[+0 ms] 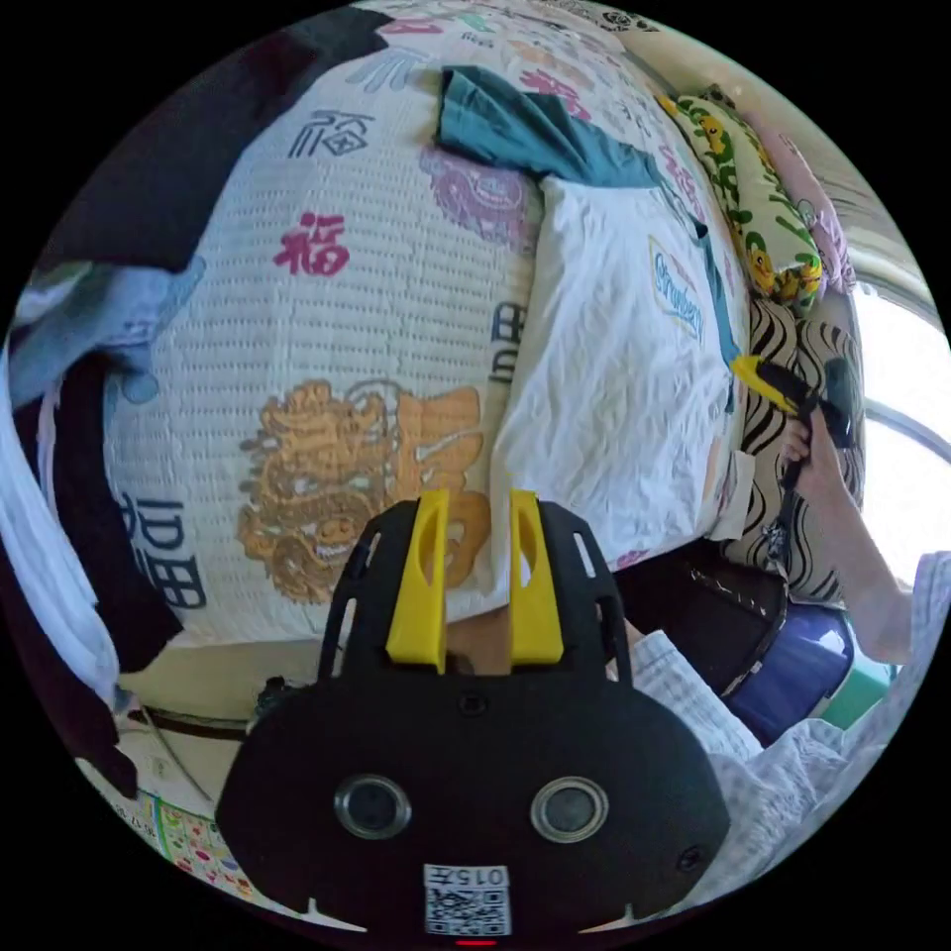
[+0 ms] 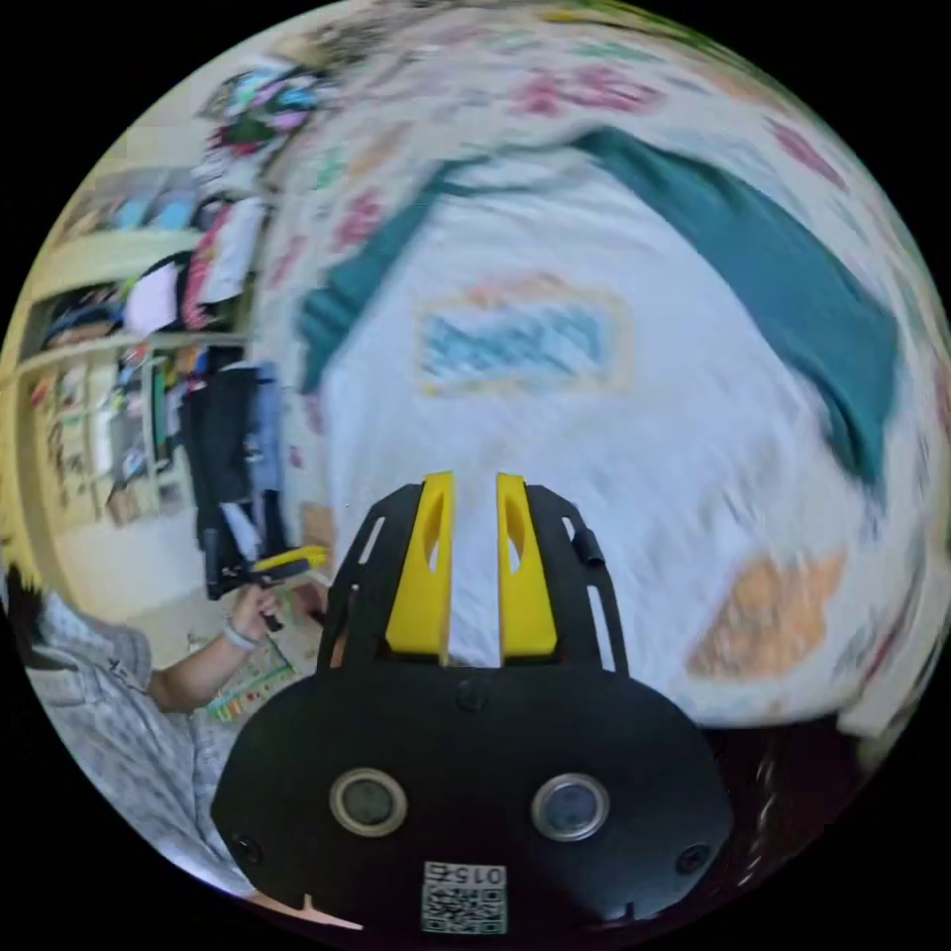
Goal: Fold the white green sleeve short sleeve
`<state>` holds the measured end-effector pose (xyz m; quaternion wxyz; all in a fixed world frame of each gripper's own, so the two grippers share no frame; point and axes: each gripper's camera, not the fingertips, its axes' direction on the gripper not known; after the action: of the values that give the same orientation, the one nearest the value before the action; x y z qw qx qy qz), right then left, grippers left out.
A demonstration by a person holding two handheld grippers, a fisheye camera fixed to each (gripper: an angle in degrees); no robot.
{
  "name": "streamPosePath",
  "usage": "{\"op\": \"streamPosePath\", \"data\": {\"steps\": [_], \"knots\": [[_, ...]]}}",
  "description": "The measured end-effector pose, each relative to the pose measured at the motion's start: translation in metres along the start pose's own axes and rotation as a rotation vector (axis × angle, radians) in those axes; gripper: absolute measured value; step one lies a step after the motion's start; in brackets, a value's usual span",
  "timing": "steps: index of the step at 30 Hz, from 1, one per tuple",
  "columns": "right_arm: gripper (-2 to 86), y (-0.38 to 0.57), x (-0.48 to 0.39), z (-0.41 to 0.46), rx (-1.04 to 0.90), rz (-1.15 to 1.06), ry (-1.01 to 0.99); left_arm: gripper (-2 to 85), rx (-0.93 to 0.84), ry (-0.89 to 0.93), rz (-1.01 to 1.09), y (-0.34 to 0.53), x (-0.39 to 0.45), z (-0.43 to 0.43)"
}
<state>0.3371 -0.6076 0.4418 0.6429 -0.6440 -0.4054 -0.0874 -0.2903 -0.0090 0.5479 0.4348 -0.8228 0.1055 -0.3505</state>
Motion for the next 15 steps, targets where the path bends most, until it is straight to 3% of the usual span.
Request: {"op": "streamPosePath", "data": {"steps": [3, 7, 12, 15], "knots": [[9.9, 0.075, 0.085, 0.005, -0.113, 0.278, 0.106, 9.8, -0.053, -0.023, 0.015, 0.005, 0.008, 0.027], [11.5, 0.138, 0.152, 0.03, -0.231, 0.445, -0.029, 8.2, -0.092, -0.103, -0.005, 0.003, 0.02, 0.055], [8.8, 0.156, 0.179, 0.043, -0.226, 0.409, -0.069, 4.3, -0.117, -0.095, -0.043, -0.003, 0.019, 0.062], [0.5, 0.169, 0.184, 0.035, -0.241, 0.26, -0.108, 3.4, -0.112, -0.14, -0.007, -0.003, 0.027, 0.058]]}}
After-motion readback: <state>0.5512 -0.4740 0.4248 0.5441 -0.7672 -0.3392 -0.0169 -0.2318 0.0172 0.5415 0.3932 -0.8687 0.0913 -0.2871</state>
